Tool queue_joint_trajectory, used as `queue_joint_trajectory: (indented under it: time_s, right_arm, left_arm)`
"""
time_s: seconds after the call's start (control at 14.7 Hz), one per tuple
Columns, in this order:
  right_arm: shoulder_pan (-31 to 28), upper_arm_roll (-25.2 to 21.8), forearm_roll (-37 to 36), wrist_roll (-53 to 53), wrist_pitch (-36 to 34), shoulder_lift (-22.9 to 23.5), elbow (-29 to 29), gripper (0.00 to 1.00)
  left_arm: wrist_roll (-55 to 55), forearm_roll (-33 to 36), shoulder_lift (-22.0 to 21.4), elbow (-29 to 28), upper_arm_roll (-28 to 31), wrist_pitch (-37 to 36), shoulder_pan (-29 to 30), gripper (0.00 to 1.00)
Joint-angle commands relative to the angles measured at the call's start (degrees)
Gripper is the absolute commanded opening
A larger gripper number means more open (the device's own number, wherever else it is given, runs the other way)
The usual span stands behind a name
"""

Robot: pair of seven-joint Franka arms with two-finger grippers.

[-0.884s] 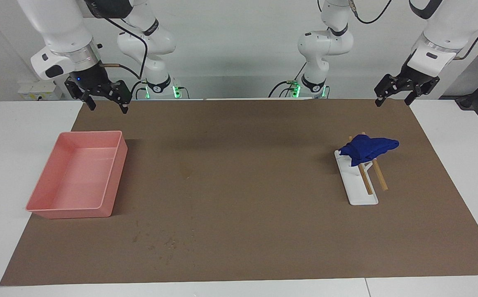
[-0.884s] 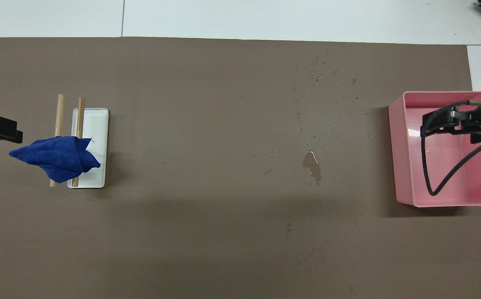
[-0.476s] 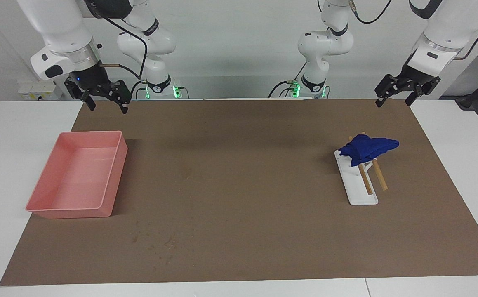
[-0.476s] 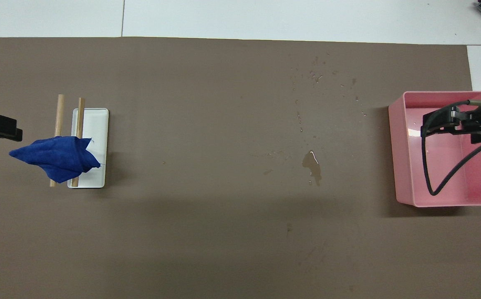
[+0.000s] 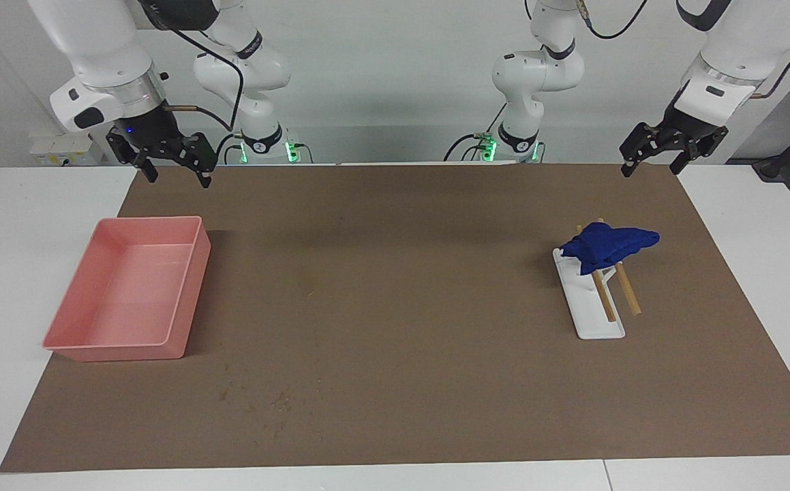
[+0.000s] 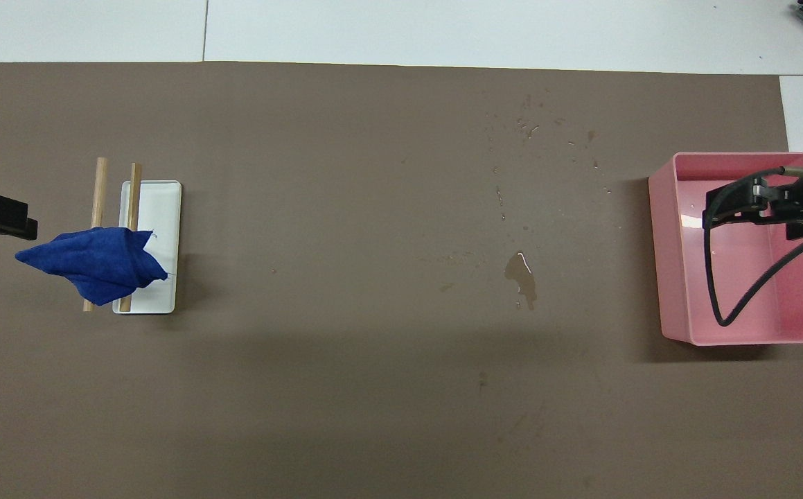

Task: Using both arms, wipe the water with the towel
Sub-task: 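Grasp the blue cloth on the white tray with the left gripper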

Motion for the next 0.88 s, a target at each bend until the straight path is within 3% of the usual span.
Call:
queue_joint_trajectory:
  time_s: [0.0,0.14,0.41,0.82]
  right_arm:
    - [-0.04,-0.01,0.28,-0.99,-0.06,-0.24,-0.08,1.00]
    - [0.05,0.16,0.28,-0.90,1.26,-0.06,0.01,1.00]
    - [-0.13,0.16,-0.07,-0.90,1.44,0.55,0.89,1.00]
    - [-0.57,0.25,-0.25,-0.90,0.47,0.91,1.24,1.00]
  left_arm:
    - [-0.01,0.07,-3.01,-3.27,0.52,-2.61,0.93,1.00]
    - [-2.10,0.07,-4.23,-6.23,0.52,-0.08,2.24,1.00]
    - [-4.05,-0.02,-10.74,-23.72,0.44,20.02,8.03,1.00]
    - [-6.93,-0.72,-4.07,-25.24,0.44,28.48,10.06,1.00]
